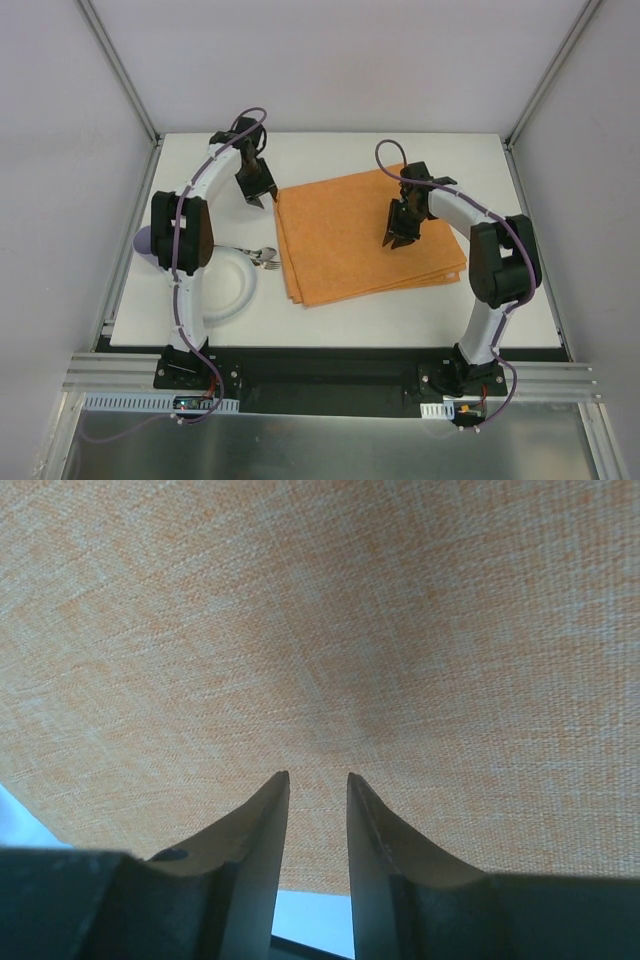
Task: Set the dinner table for one person
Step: Adjust the napkin at the center of the board.
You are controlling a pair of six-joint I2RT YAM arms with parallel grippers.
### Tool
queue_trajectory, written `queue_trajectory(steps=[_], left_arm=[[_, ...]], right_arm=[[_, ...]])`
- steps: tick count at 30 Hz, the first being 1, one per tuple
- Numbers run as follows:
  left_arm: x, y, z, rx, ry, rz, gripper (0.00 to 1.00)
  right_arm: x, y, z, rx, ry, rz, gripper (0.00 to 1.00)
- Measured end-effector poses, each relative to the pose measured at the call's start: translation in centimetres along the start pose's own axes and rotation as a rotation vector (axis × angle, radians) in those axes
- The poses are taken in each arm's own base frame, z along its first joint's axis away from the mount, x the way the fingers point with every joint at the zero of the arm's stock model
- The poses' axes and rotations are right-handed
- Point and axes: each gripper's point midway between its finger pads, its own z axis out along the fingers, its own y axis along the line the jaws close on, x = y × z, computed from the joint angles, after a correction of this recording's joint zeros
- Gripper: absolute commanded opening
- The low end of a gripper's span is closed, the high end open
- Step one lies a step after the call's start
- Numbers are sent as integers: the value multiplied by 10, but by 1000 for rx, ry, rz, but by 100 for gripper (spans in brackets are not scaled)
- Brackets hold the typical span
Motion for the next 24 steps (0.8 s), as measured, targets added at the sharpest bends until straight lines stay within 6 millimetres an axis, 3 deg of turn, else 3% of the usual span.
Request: queue_trajectory(steps=[3, 6, 7, 10, 13, 17, 24], left_arm=[[9, -35, -7, 134, 40, 14, 33], [33, -88, -16, 285, 91, 95, 28], [43, -103, -18, 325, 106, 125, 22], [95, -152, -19, 451, 203, 242, 6], [144, -173, -11, 494, 304, 320, 1], [190, -156, 10, 444, 424, 341, 0], [204, -101, 42, 310, 513, 266, 0]], right_arm=[[-5, -8, 0, 11, -7, 16, 27], [-14, -24, -2, 27, -22, 61, 26], [-18, -31, -2, 36, -28, 80, 27], [-28, -52, -2, 64, -38, 131, 26], [-36, -67, -3, 91, -51, 166, 27], [-43, -79, -5, 119, -53, 190, 27], [-20, -93, 3, 158, 14, 216, 27]])
